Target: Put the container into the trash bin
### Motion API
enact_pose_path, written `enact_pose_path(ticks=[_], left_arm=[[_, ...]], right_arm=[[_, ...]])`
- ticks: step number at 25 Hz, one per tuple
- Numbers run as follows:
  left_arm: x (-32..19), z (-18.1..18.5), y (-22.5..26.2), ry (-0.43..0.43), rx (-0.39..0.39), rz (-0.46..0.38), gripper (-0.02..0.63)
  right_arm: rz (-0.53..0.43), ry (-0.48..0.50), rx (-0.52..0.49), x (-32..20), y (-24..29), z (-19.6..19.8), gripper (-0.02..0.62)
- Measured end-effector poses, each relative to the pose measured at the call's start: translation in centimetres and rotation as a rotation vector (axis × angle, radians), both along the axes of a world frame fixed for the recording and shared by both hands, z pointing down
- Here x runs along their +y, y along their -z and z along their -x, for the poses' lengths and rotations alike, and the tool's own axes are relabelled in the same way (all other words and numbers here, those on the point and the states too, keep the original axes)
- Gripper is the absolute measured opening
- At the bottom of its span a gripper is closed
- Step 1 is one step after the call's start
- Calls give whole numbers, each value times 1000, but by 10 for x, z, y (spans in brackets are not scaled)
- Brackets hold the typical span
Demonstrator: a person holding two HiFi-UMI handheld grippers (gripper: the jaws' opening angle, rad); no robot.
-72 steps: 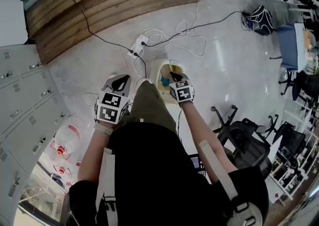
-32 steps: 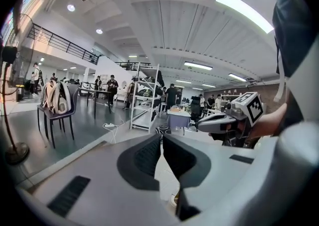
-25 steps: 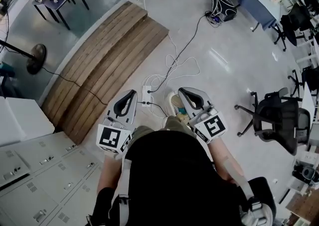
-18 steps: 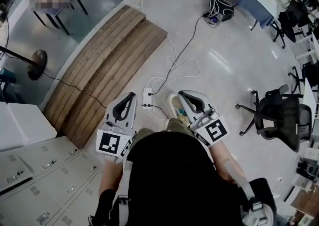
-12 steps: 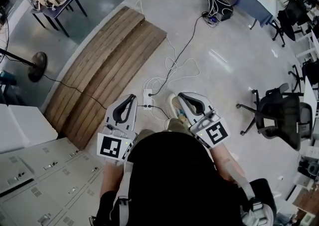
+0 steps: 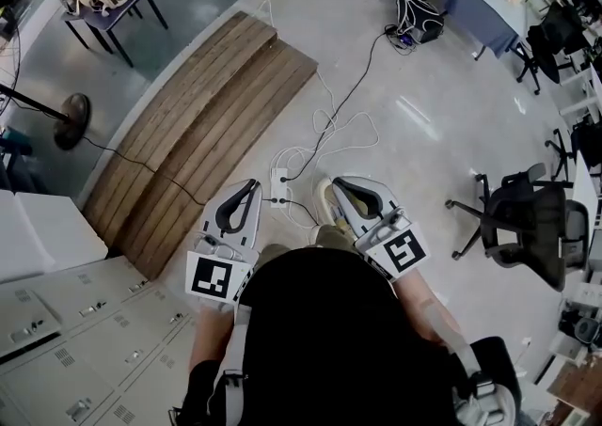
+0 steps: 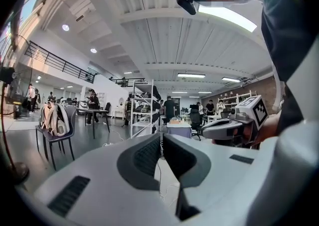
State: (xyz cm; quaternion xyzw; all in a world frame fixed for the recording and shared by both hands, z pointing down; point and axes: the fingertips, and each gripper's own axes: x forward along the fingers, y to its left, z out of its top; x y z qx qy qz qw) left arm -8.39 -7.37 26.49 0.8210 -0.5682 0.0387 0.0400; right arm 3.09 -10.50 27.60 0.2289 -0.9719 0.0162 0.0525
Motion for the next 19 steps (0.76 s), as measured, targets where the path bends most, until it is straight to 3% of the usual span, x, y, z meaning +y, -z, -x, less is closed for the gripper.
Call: enact_pose_path(ticks=[8,19], left_arm=[[-1,3,-1,20,-8,-4,8],[2,12,0,49,-21,-20,8]], right_arm=[[40,33,30,-5,-12,3,17],[52,86,-32,-1,0,16,17]])
